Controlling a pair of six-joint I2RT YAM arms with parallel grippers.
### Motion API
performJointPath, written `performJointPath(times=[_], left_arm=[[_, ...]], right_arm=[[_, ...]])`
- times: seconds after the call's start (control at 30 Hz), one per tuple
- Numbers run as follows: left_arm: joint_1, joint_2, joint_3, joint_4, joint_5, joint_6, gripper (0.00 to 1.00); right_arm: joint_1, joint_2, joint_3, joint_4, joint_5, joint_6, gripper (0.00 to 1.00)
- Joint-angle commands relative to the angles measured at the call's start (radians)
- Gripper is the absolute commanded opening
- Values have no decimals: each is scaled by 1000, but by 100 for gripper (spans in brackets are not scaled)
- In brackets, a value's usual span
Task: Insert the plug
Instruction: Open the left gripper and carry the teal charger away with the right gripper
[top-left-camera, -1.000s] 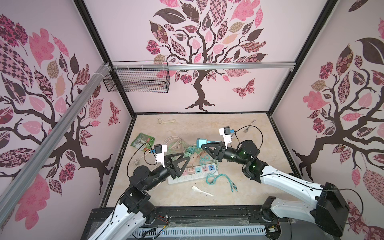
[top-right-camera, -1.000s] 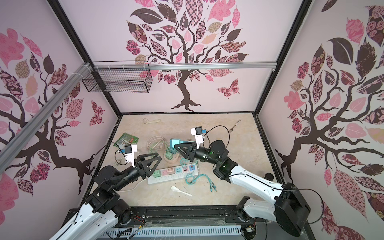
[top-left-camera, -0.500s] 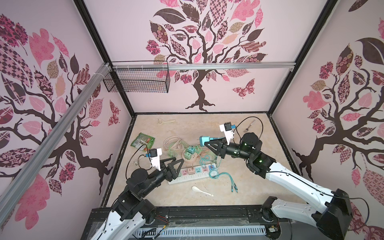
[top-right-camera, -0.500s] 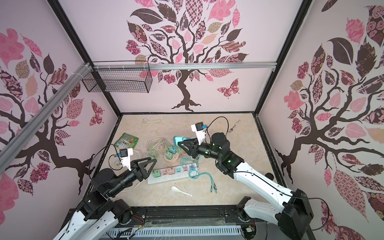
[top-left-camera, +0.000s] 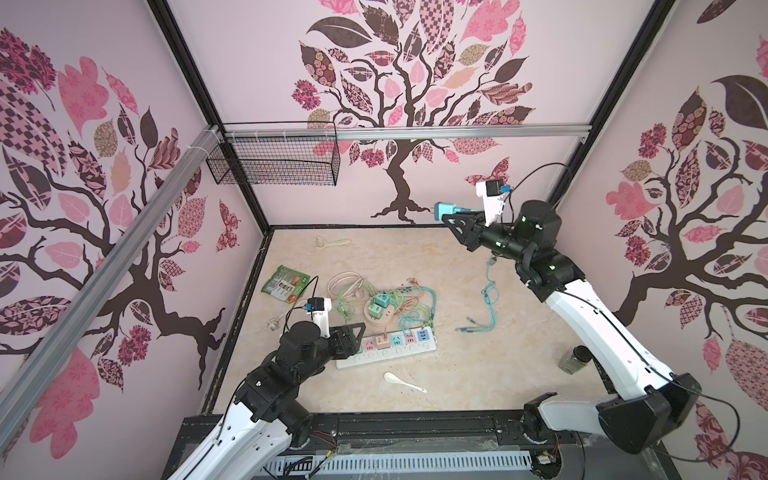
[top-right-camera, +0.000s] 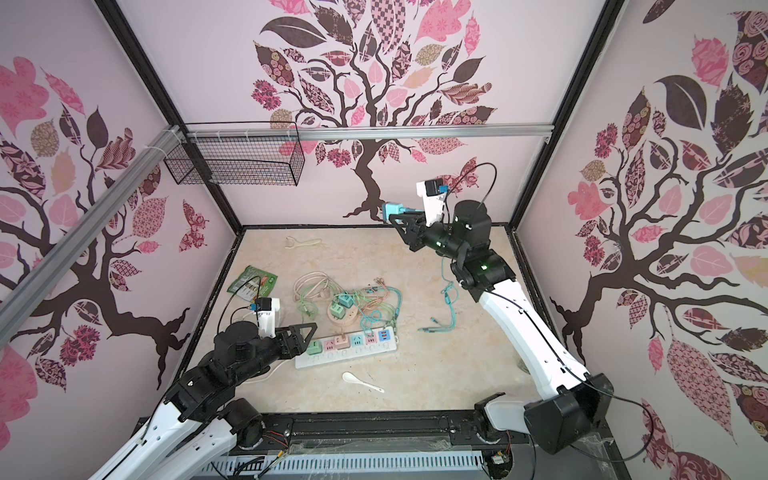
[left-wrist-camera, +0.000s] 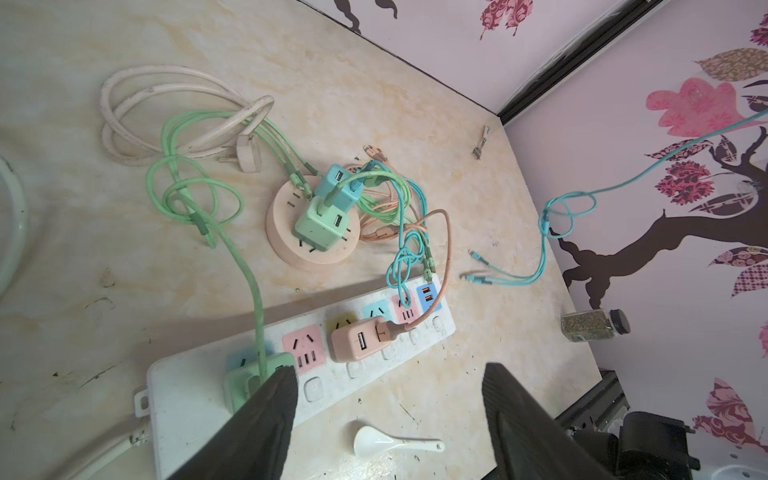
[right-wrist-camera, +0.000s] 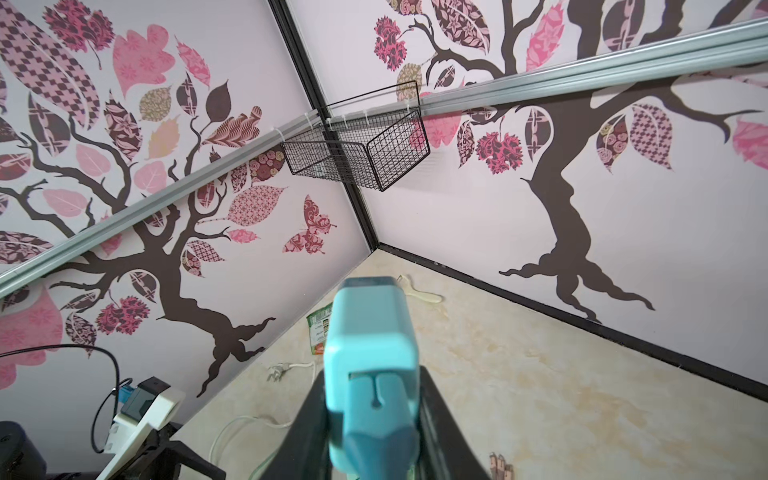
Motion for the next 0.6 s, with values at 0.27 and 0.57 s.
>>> performJointPath(times=[0.27,0.57], left_arm=[[0,-53,43,-136,-50,-58,74],[0,-9,33,-242,-120,-114,73]], right_arm=[[5,145,-76,-17,-100,-3,11],[93,70,-343,-45,-112,-83,13]])
